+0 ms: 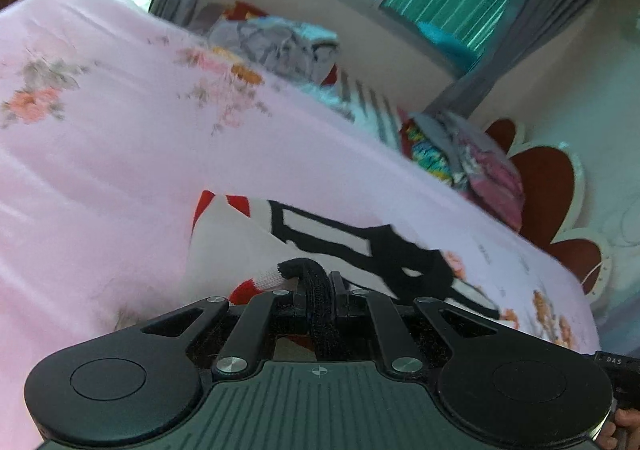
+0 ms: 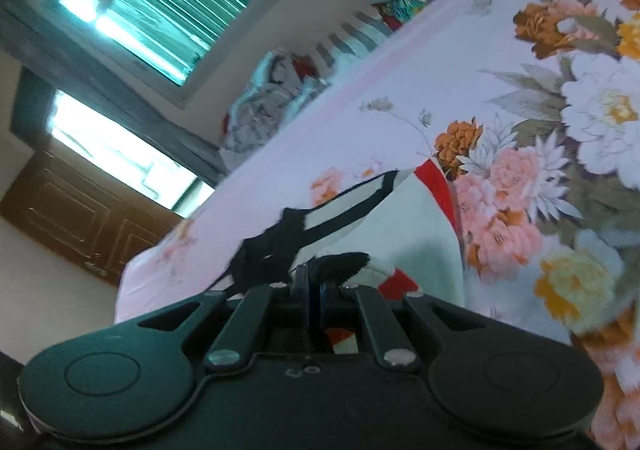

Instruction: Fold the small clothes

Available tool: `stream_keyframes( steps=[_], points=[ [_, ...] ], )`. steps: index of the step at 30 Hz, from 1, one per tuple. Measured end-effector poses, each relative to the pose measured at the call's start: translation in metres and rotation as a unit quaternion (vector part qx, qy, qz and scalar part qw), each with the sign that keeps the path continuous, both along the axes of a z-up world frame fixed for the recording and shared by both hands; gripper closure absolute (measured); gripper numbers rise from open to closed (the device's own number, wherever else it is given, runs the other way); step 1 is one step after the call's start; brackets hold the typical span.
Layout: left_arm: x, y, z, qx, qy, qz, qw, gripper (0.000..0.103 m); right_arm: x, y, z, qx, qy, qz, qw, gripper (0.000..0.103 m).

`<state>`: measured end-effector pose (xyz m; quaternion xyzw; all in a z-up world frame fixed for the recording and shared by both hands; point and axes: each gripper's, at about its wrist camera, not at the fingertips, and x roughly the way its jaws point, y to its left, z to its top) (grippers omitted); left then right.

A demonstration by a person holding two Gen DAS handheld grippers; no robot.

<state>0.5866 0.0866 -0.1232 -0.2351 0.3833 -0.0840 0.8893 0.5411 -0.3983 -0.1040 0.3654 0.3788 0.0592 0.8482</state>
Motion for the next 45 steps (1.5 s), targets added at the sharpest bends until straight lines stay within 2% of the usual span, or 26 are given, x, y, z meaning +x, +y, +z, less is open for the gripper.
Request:
stream_keyframes(
  steps=[6, 9, 11, 12, 13, 14, 15, 16, 17, 19, 21, 23, 24, 26, 27, 28, 29, 30, 31, 34, 36, 38, 39, 41, 42, 45],
  points=[
    [0.046, -0.011, -0.029, -0.006, 0.033, -0.028, 0.9990, 0.096, 0.040, -0.003, -0.033, 0.005, 0.042, -0.018, 0.999, 0.098],
    [0.055, -0.011, -0.035, -0.033, 0.009, -0.048, 0.9983, 0.095, 0.053, -0.004, -0.045, 0.020, 0.050, -0.015, 0.998, 0.098],
    [0.060, -0.007, -0.038, -0.054, 0.000, -0.041, 0.9977, 0.093, 0.057, -0.005, -0.049, 0.030, 0.042, -0.017, 0.999, 0.095],
    [0.060, -0.004, -0.040, -0.065, -0.007, -0.034, 0.9973, 0.083, 0.058, -0.006, -0.049, 0.030, 0.033, -0.023, 0.999, 0.090],
    [0.060, -0.001, -0.042, -0.078, -0.014, -0.027, 0.9965, 0.059, 0.060, -0.007, -0.049, 0.025, 0.025, -0.033, 0.999, 0.083],
    [0.060, 0.002, -0.041, -0.081, -0.023, -0.017, 0.9963, 0.044, 0.060, -0.008, -0.049, 0.020, 0.018, -0.047, 0.999, 0.081],
    [0.059, 0.004, -0.039, -0.074, -0.035, -0.005, 0.9966, 0.020, 0.060, -0.010, -0.048, 0.018, 0.009, -0.057, 0.998, 0.071],
    [0.057, 0.004, -0.036, -0.065, -0.049, 0.005, 0.9967, 0.017, 0.058, -0.012, -0.046, 0.016, -0.001, -0.066, 0.998, 0.061],
    [0.057, 0.005, -0.034, -0.063, -0.057, -0.001, 0.9964, 0.017, 0.057, -0.014, -0.044, 0.016, -0.012, -0.073, 0.997, 0.058],
    [0.063, 0.000, -0.031, -0.038, -0.056, -0.030, 0.9972, 0.023, 0.054, -0.016, -0.039, 0.006, -0.030, -0.071, 0.997, 0.058],
    [0.067, -0.015, -0.027, 0.031, -0.057, -0.073, 0.9952, 0.031, 0.054, -0.010, -0.033, -0.024, -0.041, -0.042, 0.998, 0.059],
    [0.073, -0.035, -0.028, 0.102, -0.046, -0.116, 0.9869, 0.035, 0.058, 0.005, -0.031, -0.083, -0.038, 0.002, 0.996, 0.059],
    [0.078, -0.045, -0.031, 0.134, -0.036, -0.134, 0.9812, 0.041, 0.060, 0.015, -0.031, -0.115, -0.034, 0.025, 0.993, 0.059],
    [0.084, -0.063, -0.040, 0.188, -0.018, -0.153, 0.9699, 0.056, 0.067, 0.033, -0.033, -0.171, -0.024, 0.069, 0.983, 0.059],
    [0.085, -0.068, -0.043, 0.201, -0.015, -0.157, 0.9667, 0.066, 0.071, 0.047, -0.035, -0.204, -0.018, 0.092, 0.975, 0.059],
    [0.084, -0.073, -0.044, 0.215, -0.020, -0.158, 0.9636, 0.079, 0.072, 0.057, -0.037, -0.239, -0.014, 0.107, 0.965, 0.061],
    [0.083, -0.076, -0.044, 0.228, -0.028, -0.159, 0.9603, 0.086, 0.072, 0.069, -0.039, -0.282, -0.012, 0.121, 0.952, 0.063],
    [0.082, -0.077, -0.043, 0.233, -0.036, -0.154, 0.9594, 0.100, 0.072, 0.078, -0.038, -0.322, -0.012, 0.128, 0.938, 0.079],
    [0.080, -0.075, -0.040, 0.231, -0.045, -0.144, 0.9612, 0.099, 0.071, 0.083, -0.037, -0.348, -0.015, 0.133, 0.928, 0.097],
    [0.070, -0.062, -0.029, 0.220, -0.089, -0.098, 0.9665, 0.099, 0.066, 0.084, -0.028, -0.379, -0.042, 0.118, 0.917, 0.098],
    [0.066, -0.049, -0.025, 0.205, -0.101, -0.062, 0.9716, 0.099, 0.059, 0.074, -0.022, -0.374, -0.066, 0.092, 0.921, 0.098],
    [0.067, -0.044, -0.026, 0.206, -0.101, -0.040, 0.9725, 0.099, 0.058, 0.068, -0.023, -0.382, -0.072, 0.075, 0.918, 0.098],
    [0.071, -0.045, -0.030, 0.214, -0.094, -0.041, 0.9714, 0.099, 0.061, 0.066, -0.028, -0.381, -0.068, 0.074, 0.919, 0.098],
    [0.084, -0.056, -0.046, 0.259, -0.049, -0.056, 0.9630, 0.099, 0.069, 0.066, -0.044, -0.385, -0.035, 0.081, 0.919, 0.099],
    [0.086, -0.058, -0.052, 0.263, -0.041, -0.057, 0.9624, 0.099, 0.070, 0.066, -0.053, -0.386, -0.030, 0.077, 0.919, 0.098],
    [0.087, -0.063, -0.052, 0.279, -0.043, -0.055, 0.9577, 0.099, 0.071, 0.067, -0.050, -0.379, -0.025, 0.065, 0.923, 0.098]
  ],
)
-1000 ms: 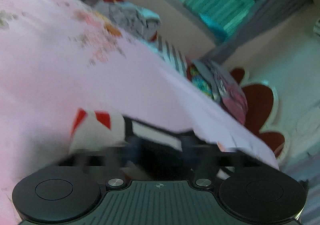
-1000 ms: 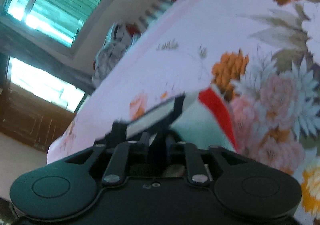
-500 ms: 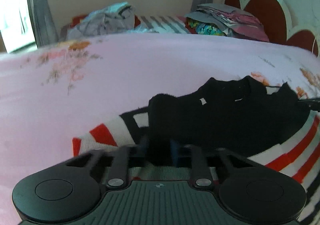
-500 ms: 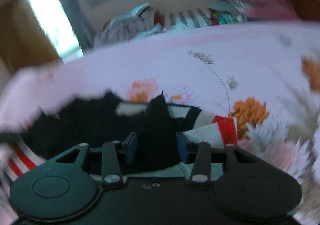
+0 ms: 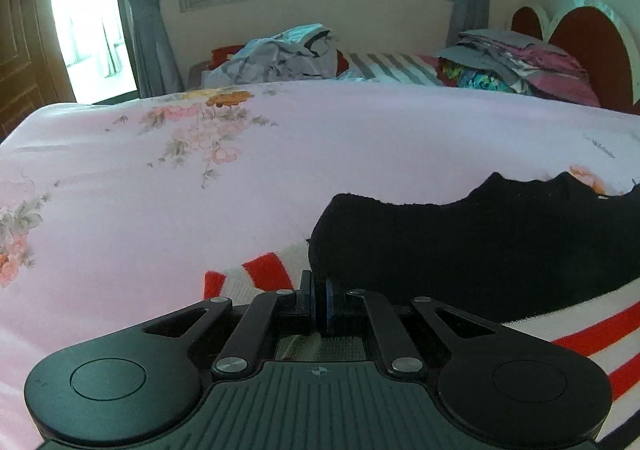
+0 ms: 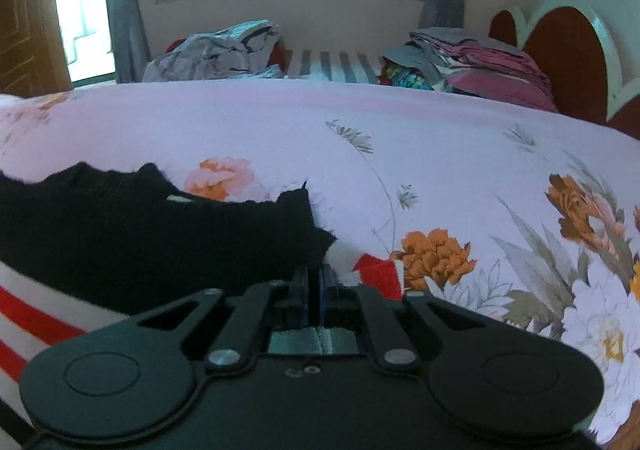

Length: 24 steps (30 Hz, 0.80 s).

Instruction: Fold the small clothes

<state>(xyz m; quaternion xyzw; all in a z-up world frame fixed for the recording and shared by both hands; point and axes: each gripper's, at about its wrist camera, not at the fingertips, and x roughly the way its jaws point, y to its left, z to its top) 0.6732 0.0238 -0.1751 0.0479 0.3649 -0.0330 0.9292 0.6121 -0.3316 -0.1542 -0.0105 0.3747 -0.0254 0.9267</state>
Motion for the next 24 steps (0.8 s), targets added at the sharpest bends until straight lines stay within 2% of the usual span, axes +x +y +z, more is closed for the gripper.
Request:
stream_keyframes(
  steps=[2, 3, 4, 5, 6, 7, 8, 9, 10, 12, 14, 15, 17, 19, 20, 22, 24],
  points=[
    [-0.002, -0.003, 0.001, 0.005, -0.001, -0.007, 1.0000, 0.099, 0.000, 0.003, 0.002, -0.010, 0.001, 0.004, 1.000, 0.096],
    [-0.001, -0.002, 0.003, 0.006, 0.001, -0.008, 1.0000, 0.093, -0.001, 0.006, 0.005, -0.017, 0.000, 0.004, 1.000, 0.088],
    [-0.003, -0.005, 0.008, 0.008, 0.002, -0.009, 0.9999, 0.076, -0.005, 0.008, 0.012, -0.024, -0.010, 0.004, 1.000, 0.069],
    [-0.005, -0.006, 0.013, 0.013, 0.001, -0.007, 0.9999, 0.064, -0.009, 0.012, 0.018, -0.026, -0.029, 0.007, 0.999, 0.059],
    [-0.009, -0.013, 0.021, 0.039, -0.014, 0.001, 0.9991, 0.045, -0.014, 0.016, 0.023, -0.020, -0.046, 0.017, 0.999, 0.051],
    [-0.017, -0.027, 0.030, 0.082, -0.041, 0.009, 0.9958, 0.038, -0.018, 0.024, 0.027, -0.019, -0.051, 0.030, 0.998, 0.054],
    [-0.026, -0.042, 0.038, 0.115, -0.066, 0.010, 0.9910, 0.037, -0.020, 0.037, 0.028, -0.022, -0.051, 0.051, 0.997, 0.055],
    [-0.031, -0.056, 0.044, 0.115, -0.081, 0.001, 0.9901, 0.037, -0.020, 0.049, 0.026, -0.021, -0.050, 0.074, 0.996, 0.058],
    [-0.036, -0.069, 0.049, 0.085, -0.082, -0.029, 0.9925, 0.037, -0.020, 0.061, 0.024, -0.017, -0.044, 0.097, 0.994, 0.063],
    [-0.041, -0.094, 0.046, 0.021, -0.055, -0.099, 0.9934, 0.037, -0.017, 0.088, 0.015, -0.014, -0.025, 0.141, 0.990, 0.065],
    [-0.046, -0.116, 0.035, 0.000, -0.032, -0.158, 0.9869, 0.037, -0.016, 0.105, 0.007, -0.010, -0.012, 0.165, 0.986, 0.065],
    [-0.050, -0.123, 0.028, 0.010, -0.028, -0.170, 0.9851, 0.037, -0.015, 0.110, 0.002, -0.010, -0.003, 0.173, 0.985, 0.065],
    [-0.050, -0.121, 0.015, 0.032, -0.005, -0.161, 0.9865, 0.037, -0.018, 0.109, 0.000, -0.021, 0.002, 0.172, 0.985, 0.065],
    [-0.050, -0.095, 0.009, 0.020, -0.006, -0.133, 0.9908, 0.035, -0.023, 0.083, 0.004, -0.029, 0.003, 0.141, 0.990, 0.064],
    [-0.052, -0.079, 0.008, 0.018, -0.007, -0.111, 0.9936, 0.030, -0.028, 0.064, 0.004, -0.027, 0.004, 0.115, 0.993, 0.064],
    [-0.056, -0.048, 0.004, 0.038, -0.010, -0.054, 0.9978, 0.022, -0.040, 0.025, 0.005, -0.013, 0.006, 0.081, 0.997, 0.066],
    [-0.059, -0.029, 0.003, 0.001, -0.005, -0.045, 0.9990, 0.022, -0.049, 0.011, 0.007, -0.014, 0.011, 0.079, 0.997, 0.067]
  ],
)
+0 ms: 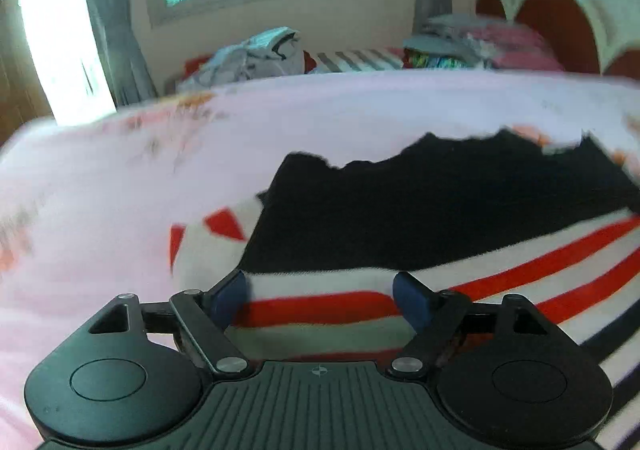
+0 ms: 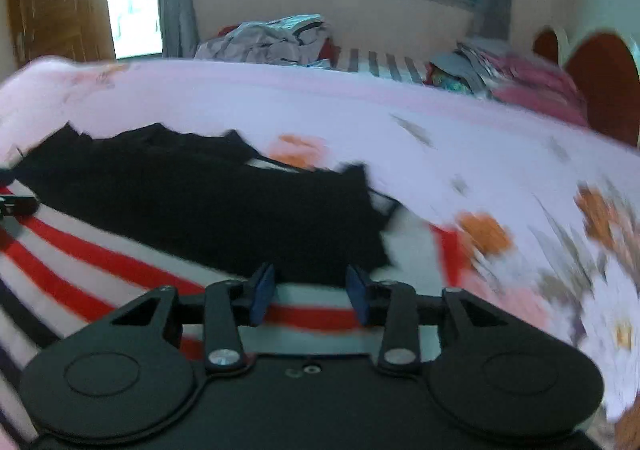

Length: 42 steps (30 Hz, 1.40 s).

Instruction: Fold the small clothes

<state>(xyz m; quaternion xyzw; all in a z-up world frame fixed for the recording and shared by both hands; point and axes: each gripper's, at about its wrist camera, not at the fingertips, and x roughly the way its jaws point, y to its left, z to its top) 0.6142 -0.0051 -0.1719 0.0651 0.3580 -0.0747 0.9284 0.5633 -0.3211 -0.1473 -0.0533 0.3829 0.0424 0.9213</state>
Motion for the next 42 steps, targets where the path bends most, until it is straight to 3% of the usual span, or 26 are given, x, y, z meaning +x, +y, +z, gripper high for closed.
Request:
stream_keyframes(
  steps=[4, 6, 8, 11, 14, 17, 21, 23, 27, 28, 30, 32, 36, 40, 42],
  points=[
    [-0.005, -0.022, 0.007, 0.048, -0.012, 0.006, 0.9988, 0.022, 0.001, 0.022, 0.010, -0.039, -0.016, -0.005, 0.999, 0.062],
    [-0.015, -0.027, 0.018, 0.033, -0.027, -0.006, 0.9991, 0.022, -0.009, 0.038, 0.019, -0.014, -0.036, 0.009, 0.999, 0.060],
    [-0.030, -0.039, 0.024, 0.011, -0.029, -0.032, 0.9990, 0.022, -0.015, 0.058, 0.020, 0.011, -0.026, 0.040, 0.999, 0.063],
    [-0.042, -0.069, 0.021, 0.009, -0.019, -0.071, 0.9973, 0.022, -0.025, 0.095, 0.011, 0.010, -0.012, 0.093, 0.996, 0.064],
    [-0.048, -0.083, 0.011, 0.021, 0.010, -0.069, 0.9974, 0.022, -0.031, 0.112, -0.001, -0.014, 0.002, 0.100, 0.995, 0.066],
    [-0.054, -0.066, 0.011, 0.004, 0.018, -0.053, 0.9984, 0.022, -0.041, 0.097, 0.003, -0.014, 0.002, 0.095, 0.995, 0.064],
    [-0.063, -0.024, 0.007, 0.012, 0.011, -0.013, 0.9998, 0.022, -0.059, 0.031, 0.007, 0.005, 0.014, 0.018, 1.000, 0.061],
    [-0.072, 0.003, 0.001, 0.009, 0.008, 0.007, 0.9999, 0.020, -0.073, 0.003, 0.005, 0.007, 0.017, -0.005, 1.000, 0.068],
    [-0.087, 0.017, 0.004, 0.014, 0.012, 0.019, 0.9997, 0.020, -0.099, -0.009, 0.001, 0.000, 0.011, -0.016, 1.000, 0.069],
    [-0.088, 0.010, 0.008, 0.024, 0.008, 0.023, 0.9994, 0.020, -0.101, -0.005, 0.006, -0.007, 0.009, -0.024, 1.000, 0.069],
    [-0.096, -0.005, 0.019, 0.005, -0.011, 0.012, 0.9999, 0.020, -0.101, 0.012, 0.019, 0.009, -0.014, -0.025, 1.000, 0.066],
    [-0.104, -0.024, 0.025, -0.009, -0.019, -0.008, 0.9997, 0.020, -0.102, 0.038, 0.025, 0.043, -0.013, 0.007, 0.999, 0.066],
    [-0.116, -0.059, 0.020, -0.006, -0.006, -0.045, 0.9990, 0.020, -0.110, 0.093, 0.018, 0.048, 0.005, 0.065, 0.997, 0.068],
    [-0.122, -0.065, 0.002, 0.014, 0.021, -0.046, 0.9986, 0.020, -0.116, 0.122, -0.002, -0.004, 0.032, 0.092, 0.995, 0.067],
    [-0.130, -0.055, -0.005, 0.009, 0.026, -0.042, 0.9987, 0.020, -0.128, 0.123, -0.006, -0.026, 0.024, 0.107, 0.994, 0.067]
  ],
)
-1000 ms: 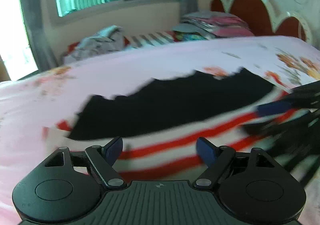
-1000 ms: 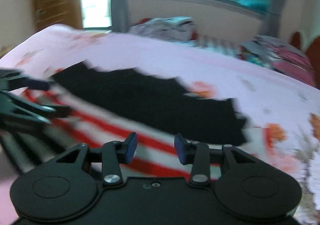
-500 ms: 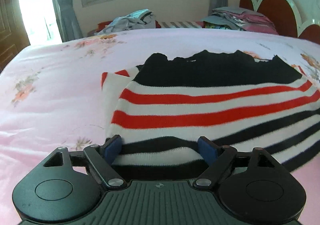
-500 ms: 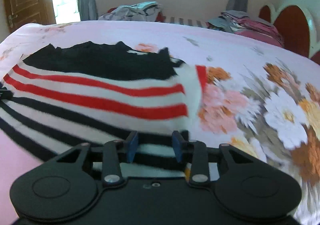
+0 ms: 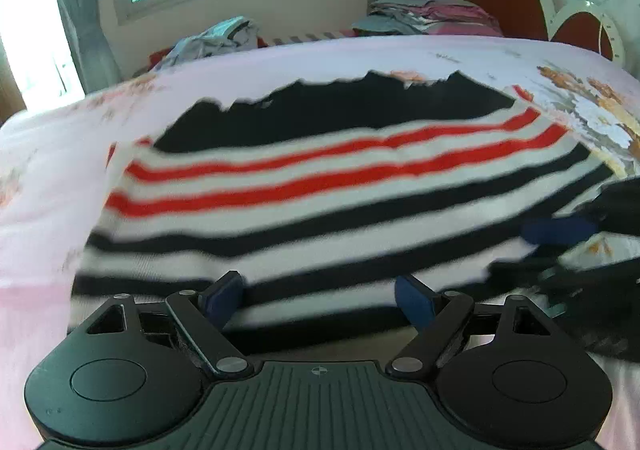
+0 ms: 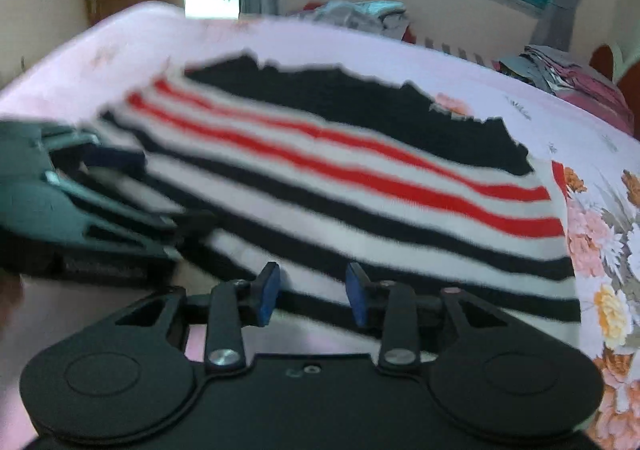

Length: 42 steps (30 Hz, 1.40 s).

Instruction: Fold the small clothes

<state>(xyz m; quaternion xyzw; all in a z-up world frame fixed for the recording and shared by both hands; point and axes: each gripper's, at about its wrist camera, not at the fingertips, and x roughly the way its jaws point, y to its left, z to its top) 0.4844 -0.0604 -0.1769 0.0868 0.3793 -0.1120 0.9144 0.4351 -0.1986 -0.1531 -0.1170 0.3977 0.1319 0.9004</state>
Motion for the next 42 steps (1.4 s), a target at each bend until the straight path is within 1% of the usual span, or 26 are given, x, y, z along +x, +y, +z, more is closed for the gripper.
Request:
stream_keyframes(
  steps=[2, 4, 5, 6, 7, 8, 9, 10, 12, 14, 15, 16, 17, 18, 19, 22, 24, 26, 42],
  points=[
    [-0.008, 0.012, -0.002, -0.001, -0.003, 0.001, 1.0000, 0.020, -0.008, -0.012, 0.001, -0.003, -0.002, 0.001, 1.000, 0.070],
    [-0.008, 0.031, 0.001, 0.011, -0.008, 0.019, 0.9997, 0.020, -0.009, -0.039, 0.004, -0.014, -0.018, -0.039, 0.999, 0.070],
    [-0.005, 0.042, 0.003, 0.008, -0.006, 0.032, 0.9994, 0.020, -0.008, -0.058, 0.004, -0.014, -0.020, -0.064, 0.998, 0.070],
    [-0.001, 0.058, 0.005, 0.002, -0.003, 0.051, 0.9987, 0.020, -0.006, -0.078, 0.006, -0.012, -0.016, -0.089, 0.996, 0.071],
    [0.001, 0.069, 0.005, -0.001, -0.002, 0.063, 0.9980, 0.021, -0.005, -0.096, 0.007, -0.001, -0.007, -0.103, 0.995, 0.072],
    [0.002, 0.078, 0.006, -0.010, 0.001, 0.069, 0.9976, 0.023, -0.005, -0.109, 0.010, 0.003, -0.002, -0.116, 0.993, 0.075],
    [0.001, 0.084, 0.006, -0.019, 0.003, 0.067, 0.9976, 0.027, -0.005, -0.118, 0.011, -0.001, 0.004, -0.121, 0.993, 0.083],
    [-0.001, 0.084, 0.006, -0.012, 0.002, 0.062, 0.9980, 0.027, -0.007, -0.122, 0.011, 0.001, 0.010, -0.120, 0.993, 0.084],
    [-0.005, 0.078, 0.003, 0.005, -0.001, 0.057, 0.9984, 0.027, -0.012, -0.124, 0.008, 0.006, 0.013, -0.119, 0.993, 0.084],
    [-0.006, 0.079, 0.006, -0.004, -0.002, 0.071, 0.9975, 0.027, -0.015, -0.123, 0.008, 0.003, 0.012, -0.121, 0.993, 0.084],
    [-0.008, 0.079, 0.010, -0.010, -0.009, 0.077, 0.9969, 0.027, -0.014, -0.120, 0.012, 0.003, 0.012, -0.125, 0.992, 0.085],
    [-0.010, 0.078, 0.012, -0.010, -0.015, 0.080, 0.9966, 0.027, -0.018, -0.118, 0.017, 0.001, 0.003, -0.125, 0.992, 0.088],
    [-0.009, 0.079, 0.008, -0.009, -0.006, 0.082, 0.9966, 0.027, -0.022, -0.119, 0.019, -0.001, -0.007, -0.126, 0.992, 0.087],
    [-0.008, 0.080, 0.004, -0.010, 0.002, 0.083, 0.9965, 0.027, -0.018, -0.120, 0.016, -0.003, 0.001, -0.129, 0.992, 0.087],
    [-0.008, 0.081, 0.002, -0.013, 0.002, 0.084, 0.9964, 0.027, -0.016, -0.124, 0.008, 0.001, 0.017, -0.133, 0.991, 0.088],
    [-0.007, 0.078, 0.004, -0.004, 0.005, 0.085, 0.9963, 0.027, -0.014, -0.126, 0.011, 0.007, 0.020, -0.138, 0.990, 0.089],
    [-0.007, 0.078, 0.003, -0.004, 0.005, 0.086, 0.9963, 0.027, -0.015, -0.126, 0.017, 0.010, 0.013, -0.142, 0.990, 0.090],
    [-0.007, 0.077, 0.003, -0.002, 0.004, 0.086, 0.9963, 0.027, -0.014, -0.129, 0.013, 0.012, 0.026, -0.145, 0.989, 0.091],
    [-0.007, 0.079, -0.001, -0.006, 0.002, 0.091, 0.9959, 0.027, -0.015, -0.128, 0.008, 0.003, 0.023, -0.137, 0.990, 0.091]
  ],
)
